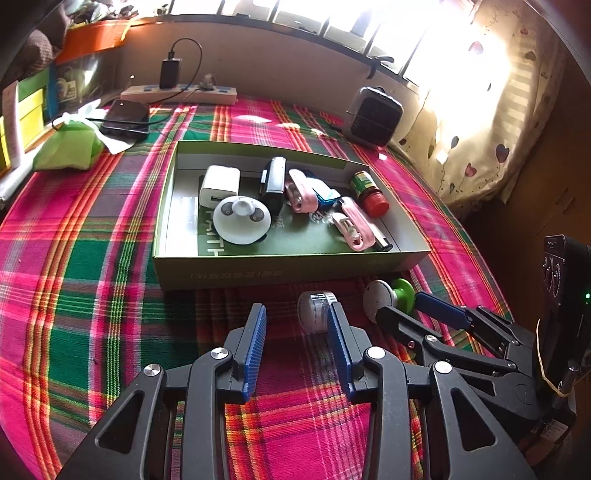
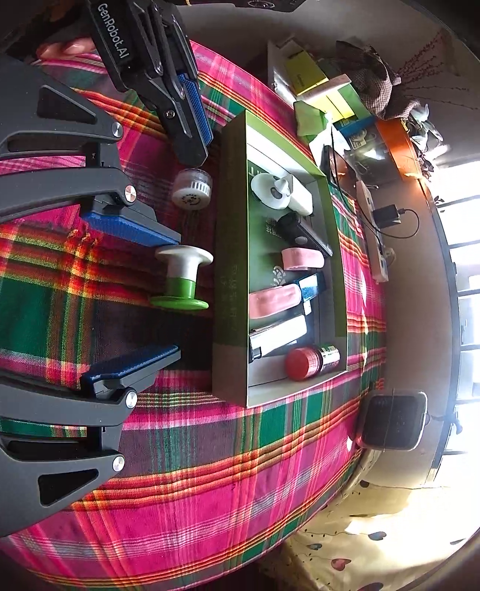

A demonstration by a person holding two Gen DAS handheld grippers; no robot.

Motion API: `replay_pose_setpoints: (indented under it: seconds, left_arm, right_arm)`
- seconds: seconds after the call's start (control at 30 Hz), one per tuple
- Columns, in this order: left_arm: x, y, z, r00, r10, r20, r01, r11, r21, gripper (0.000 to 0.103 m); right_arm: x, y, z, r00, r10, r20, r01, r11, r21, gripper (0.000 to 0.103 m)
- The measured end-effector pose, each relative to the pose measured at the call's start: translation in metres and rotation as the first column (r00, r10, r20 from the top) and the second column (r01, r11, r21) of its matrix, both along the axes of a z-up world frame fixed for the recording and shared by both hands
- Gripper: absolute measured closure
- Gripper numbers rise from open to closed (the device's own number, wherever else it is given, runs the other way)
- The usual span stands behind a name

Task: Organize rigid objects
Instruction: 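Grasp the green-and-white spool with the right tool while the left tool grasps the white spool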

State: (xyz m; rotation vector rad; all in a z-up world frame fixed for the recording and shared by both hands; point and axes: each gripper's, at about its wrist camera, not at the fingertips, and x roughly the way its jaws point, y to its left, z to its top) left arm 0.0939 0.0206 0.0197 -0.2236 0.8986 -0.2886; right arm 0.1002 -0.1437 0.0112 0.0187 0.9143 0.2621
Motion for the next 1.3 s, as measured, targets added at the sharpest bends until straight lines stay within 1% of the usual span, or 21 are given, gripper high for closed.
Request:
replay_pose_setpoints:
  seconds: [0.1, 0.37, 0.4, 0.47, 0.57, 0.67, 0.83, 1.1, 1.3]
  left_arm:
    - [0.001, -0.003, -0.001, 1.000, -0.006, -0.003, 0.006, 1.000, 0.000, 0.065]
    - [0.005, -0.009, -0.003, 1.000, -0.011, -0.015, 0.011, 1.000, 0.012, 0.064]
    - [0.005, -0.010, -0.004, 1.000, -0.011, -0.016, 0.011, 1.000, 0.017, 0.064]
    - [0.006, -0.013, -0.005, 1.000, -0.017, -0.018, 0.017, 1.000, 0.026, 0.064]
    - [0.008, -0.017, -0.007, 0.999, -0.021, -0.024, 0.022, 0.999, 0.037, 0.064]
    - [0.011, -0.020, -0.009, 0.999, -0.019, -0.028, 0.020, 0.998, 0.051, 0.064]
    - [0.014, -0.023, -0.013, 0.999, -0.008, -0.031, 0.011, 0.995, 0.096, 0.064]
    - [0.017, -0.030, -0.014, 1.000, 0.000, -0.014, 0.002, 0.989, 0.145, 0.064]
    - [0.017, -0.032, -0.015, 1.000, 0.005, -0.004, -0.004, 0.986, 0.168, 0.065]
  right_arm:
    - [0.004, 0.000, -0.003, 1.000, 0.001, -0.005, -0.001, 1.000, -0.003, 0.048]
    - [0.009, -0.002, -0.005, 1.000, 0.009, 0.001, -0.009, 1.000, 0.012, 0.049]
    - [0.009, -0.003, -0.005, 1.000, 0.008, 0.002, -0.008, 1.000, 0.018, 0.050]
    - [0.009, -0.005, -0.004, 1.000, 0.008, 0.005, -0.008, 1.000, 0.024, 0.061]
    - [0.009, -0.005, -0.004, 1.000, 0.011, 0.008, -0.012, 1.000, 0.028, 0.068]
    - [0.008, -0.007, -0.003, 1.000, 0.011, 0.012, -0.011, 0.999, 0.039, 0.068]
    - [0.006, -0.013, -0.001, 1.000, 0.006, 0.023, -0.007, 0.999, 0.053, 0.069]
    - [0.007, -0.019, -0.001, 1.000, -0.002, 0.020, 0.000, 0.998, 0.067, 0.069]
    - [0.007, -0.020, -0.001, 1.000, -0.002, 0.017, 0.000, 0.997, 0.077, 0.069]
